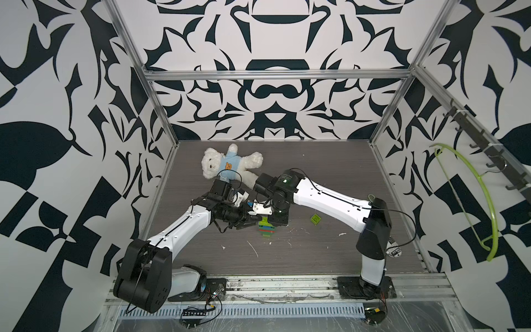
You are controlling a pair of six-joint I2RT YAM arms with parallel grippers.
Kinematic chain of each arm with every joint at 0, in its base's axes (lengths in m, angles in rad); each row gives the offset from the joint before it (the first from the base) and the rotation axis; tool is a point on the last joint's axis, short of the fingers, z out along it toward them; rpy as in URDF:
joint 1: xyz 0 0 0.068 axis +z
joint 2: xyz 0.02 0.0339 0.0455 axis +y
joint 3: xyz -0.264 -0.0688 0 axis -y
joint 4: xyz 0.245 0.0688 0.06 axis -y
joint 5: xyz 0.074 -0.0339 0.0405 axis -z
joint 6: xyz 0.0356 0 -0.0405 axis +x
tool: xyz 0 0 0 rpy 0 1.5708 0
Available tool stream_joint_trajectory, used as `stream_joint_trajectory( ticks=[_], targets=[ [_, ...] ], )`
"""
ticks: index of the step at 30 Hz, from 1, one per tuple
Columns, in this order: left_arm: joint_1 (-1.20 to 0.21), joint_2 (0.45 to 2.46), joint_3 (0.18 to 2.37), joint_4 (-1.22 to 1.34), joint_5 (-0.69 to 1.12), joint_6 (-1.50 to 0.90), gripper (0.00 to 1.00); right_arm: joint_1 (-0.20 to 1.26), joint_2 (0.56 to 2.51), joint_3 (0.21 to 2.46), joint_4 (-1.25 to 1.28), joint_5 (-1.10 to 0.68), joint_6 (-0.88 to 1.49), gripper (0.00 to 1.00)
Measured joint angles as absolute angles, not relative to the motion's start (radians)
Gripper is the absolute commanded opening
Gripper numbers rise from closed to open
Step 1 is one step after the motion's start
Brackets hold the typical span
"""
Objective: Assemble a carrot with lego
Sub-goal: Assemble the lego brick with the lego brick.
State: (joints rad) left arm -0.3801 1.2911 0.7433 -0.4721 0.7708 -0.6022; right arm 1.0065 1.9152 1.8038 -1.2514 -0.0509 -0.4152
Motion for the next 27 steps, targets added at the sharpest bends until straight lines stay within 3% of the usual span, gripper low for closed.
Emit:
stream_joint_trajectory(
  ticks=[7,19,27],
  targets=[
    [-0.380,1.298,0.743,-0.472,0.778,-0.601,0.45,1.008,1.919,1.806,-1.256,-0.047,-0.419,0.20],
    [-0.377,1.293,0.749,-0.491,0.752,-0.614,0.57,1.007,1.921,1.810,-1.237,-0.045,-0.411,0.63],
    [-0.380,1.227,0.781,-0.507,0.742,-0.643,0.67,1.006,1.830,1.775,-1.167,-0.084,-0.391,0.66]
  ],
)
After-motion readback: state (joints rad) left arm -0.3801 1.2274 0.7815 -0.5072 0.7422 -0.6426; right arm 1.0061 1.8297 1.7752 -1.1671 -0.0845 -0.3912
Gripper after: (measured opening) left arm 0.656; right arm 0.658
